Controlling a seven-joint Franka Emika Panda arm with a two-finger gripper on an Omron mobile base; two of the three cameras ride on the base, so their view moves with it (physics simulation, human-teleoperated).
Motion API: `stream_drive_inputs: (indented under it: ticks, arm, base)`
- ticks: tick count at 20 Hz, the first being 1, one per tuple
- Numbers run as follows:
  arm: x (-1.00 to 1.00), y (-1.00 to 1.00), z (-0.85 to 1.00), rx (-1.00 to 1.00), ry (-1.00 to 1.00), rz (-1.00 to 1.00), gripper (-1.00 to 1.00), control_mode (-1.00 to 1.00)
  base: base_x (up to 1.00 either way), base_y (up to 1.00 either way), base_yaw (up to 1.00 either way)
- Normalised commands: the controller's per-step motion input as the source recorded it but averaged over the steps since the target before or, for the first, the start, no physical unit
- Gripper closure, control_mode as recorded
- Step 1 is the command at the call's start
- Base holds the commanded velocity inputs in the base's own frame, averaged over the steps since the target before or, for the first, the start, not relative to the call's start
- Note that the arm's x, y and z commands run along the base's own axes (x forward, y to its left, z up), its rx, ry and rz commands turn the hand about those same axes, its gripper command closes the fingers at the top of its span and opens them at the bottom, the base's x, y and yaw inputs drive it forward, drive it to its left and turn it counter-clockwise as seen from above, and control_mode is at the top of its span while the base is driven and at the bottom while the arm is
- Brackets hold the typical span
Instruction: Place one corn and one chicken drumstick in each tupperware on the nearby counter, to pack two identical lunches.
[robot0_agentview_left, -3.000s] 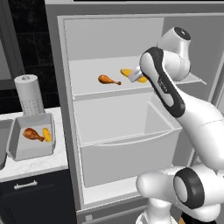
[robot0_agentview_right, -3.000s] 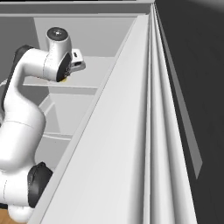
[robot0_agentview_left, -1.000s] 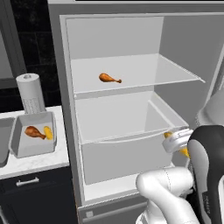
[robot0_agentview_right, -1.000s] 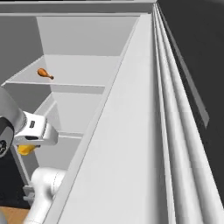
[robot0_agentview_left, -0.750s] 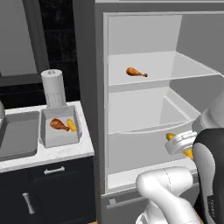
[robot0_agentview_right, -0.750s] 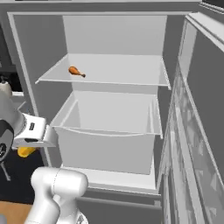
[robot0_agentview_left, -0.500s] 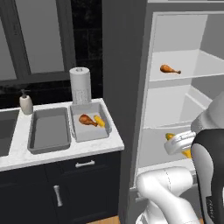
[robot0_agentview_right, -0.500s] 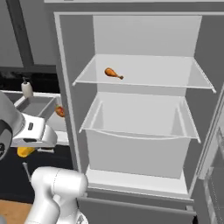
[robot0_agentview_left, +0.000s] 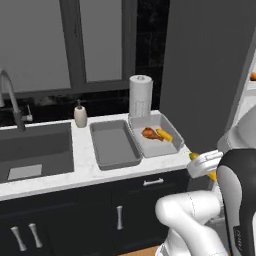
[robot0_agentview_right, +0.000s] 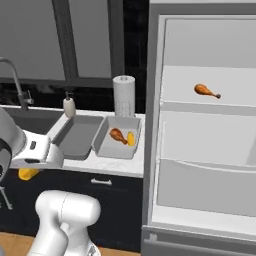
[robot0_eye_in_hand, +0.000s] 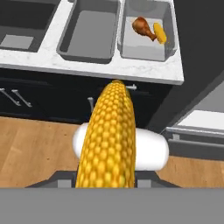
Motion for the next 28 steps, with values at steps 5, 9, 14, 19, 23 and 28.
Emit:
stream_drive_inputs:
  ticks: [5, 9, 14, 19, 23, 28]
  arm:
    - [0.0, 0.0, 0.0, 0.0, 0.0, 0.0, 1.0, 1.0]
    - [0.0, 0.0, 0.0, 0.0, 0.0, 0.0, 1.0, 1.0]
    - [0.92, 0.32, -0.22, 0.0, 0.11, 0.0, 1.0, -1.0]
    - [1.0, 0.28, -0.58, 0.02, 0.06, 0.0, 1.0, -1.0]
    - [0.99, 0.31, -0.96, 0.0, 0.01, 0.0, 1.0, -1.0]
    - [0.86, 0.34, -1.0, 0.0, 0.03, 0.0, 1.0, -1.0]
  base:
    - [0.85, 0.52, 0.0]
    - [0.76, 0.24, 0.0]
    - [0.0, 0.0, 0.0]
    - [0.0, 0.0, 0.0]
    - [0.0, 0.0, 0.0]
    - [0.0, 0.0, 0.0]
